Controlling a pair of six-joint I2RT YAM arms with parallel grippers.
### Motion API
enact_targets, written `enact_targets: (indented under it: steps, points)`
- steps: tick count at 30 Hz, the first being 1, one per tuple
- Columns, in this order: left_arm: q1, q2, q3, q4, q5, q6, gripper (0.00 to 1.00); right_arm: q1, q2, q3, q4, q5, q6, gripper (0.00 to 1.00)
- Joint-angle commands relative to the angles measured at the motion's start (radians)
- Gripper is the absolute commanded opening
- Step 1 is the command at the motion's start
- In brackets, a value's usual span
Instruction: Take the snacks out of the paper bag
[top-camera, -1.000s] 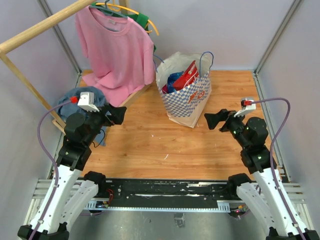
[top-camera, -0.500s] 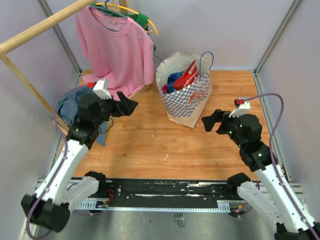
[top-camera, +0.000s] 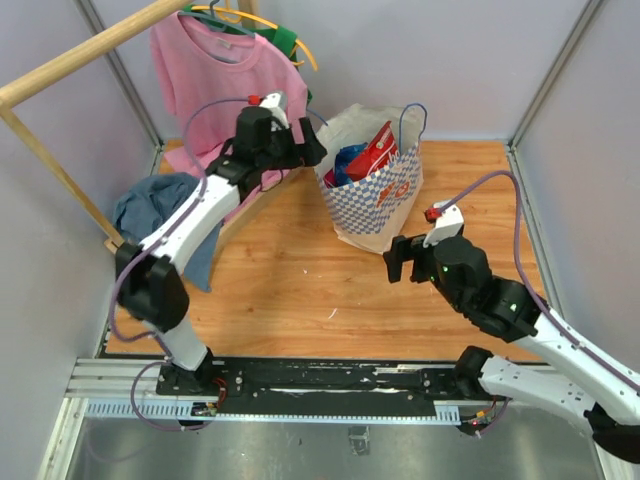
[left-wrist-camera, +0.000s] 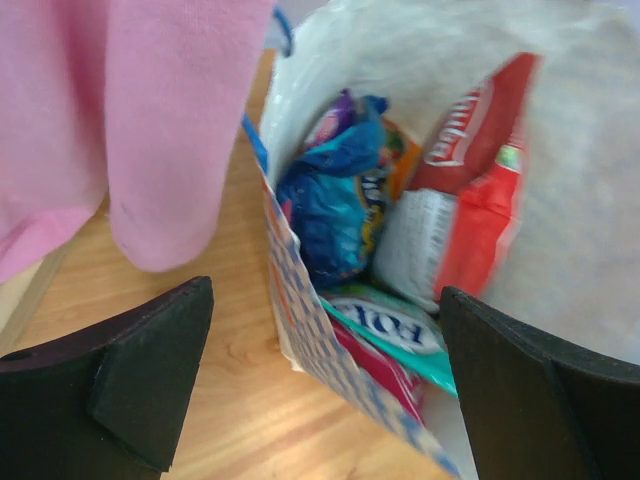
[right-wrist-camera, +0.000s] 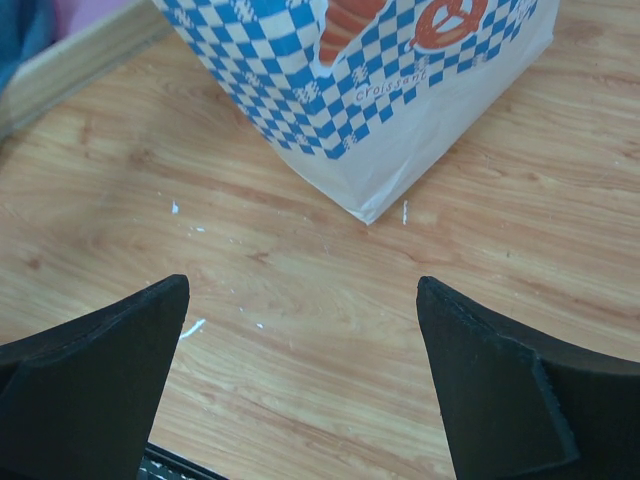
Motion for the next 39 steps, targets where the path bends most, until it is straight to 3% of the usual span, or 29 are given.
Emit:
enact_targets:
  steps: [1, 4, 6, 8, 11, 17, 20, 23, 25, 27, 29, 31, 33, 37, 39]
  points:
    - [-0.05, 0.194, 0.196, -0.176, -0.213, 0.047, 1.0, 0.064, 0.004, 0.027, -0.051, 0.127, 0.01, 0.99]
    - [-0.066, 0.347, 0.347, -0.277, -0.345, 0.072, 1.0, 0.074, -0.025, 0.03, -0.068, 0.127, 0.025, 0.99]
    - [-0.068, 0.421, 0.413, -0.323, -0.347, 0.077, 1.0, 0.075, -0.053, 0.028, -0.08, 0.126, 0.037, 0.99]
    - [-0.069, 0.432, 0.395, -0.286, -0.28, 0.071, 0.98, 0.076, -0.081, 0.024, -0.093, 0.13, 0.044, 0.99]
    - [-0.074, 0.37, 0.292, -0.175, -0.185, 0.047, 0.83, 0.076, -0.109, 0.021, -0.117, 0.154, 0.051, 0.99]
    - [-0.18, 0.175, 0.117, -0.038, -0.249, 0.059, 0.23, 0.077, -0.09, 0.05, -0.162, 0.174, 0.063, 0.97]
    - [-0.269, 0.064, 0.035, 0.026, -0.352, 0.073, 0.02, 0.097, -0.035, 0.11, -0.177, 0.187, 0.043, 0.91]
    - [-0.371, -0.028, -0.06, 0.102, -0.511, 0.097, 0.0, 0.207, 0.063, 0.234, -0.205, 0.311, -0.011, 0.88]
    - [-0.432, -0.079, -0.131, 0.168, -0.603, 0.112, 0.01, 0.384, 0.146, 0.316, -0.162, 0.519, -0.108, 0.89]
    - [-0.47, -0.118, -0.2, 0.228, -0.671, 0.114, 0.01, 0.575, 0.227, 0.377, -0.001, 0.737, -0.322, 0.94]
    - [-0.488, -0.146, -0.255, 0.272, -0.711, 0.105, 0.01, 0.605, 0.308, 0.431, 0.173, 0.8, -0.532, 1.0]
    - [-0.507, -0.164, -0.297, 0.309, -0.747, 0.1, 0.01, 0.556, 0.374, 0.531, 0.161, 0.765, -0.544, 0.99]
    - [-0.53, -0.172, -0.321, 0.329, -0.785, 0.099, 0.01, 0.433, 0.408, 0.66, 0.006, 0.638, -0.404, 0.98]
    - [-0.563, -0.158, -0.335, 0.346, -0.82, 0.089, 0.01, 0.038, 0.488, 0.84, -0.165, 0.082, -0.183, 0.99]
    - [-0.573, -0.153, -0.339, 0.352, -0.827, 0.076, 0.01, -0.098, 0.6, 0.958, -0.249, -0.13, -0.134, 1.0]
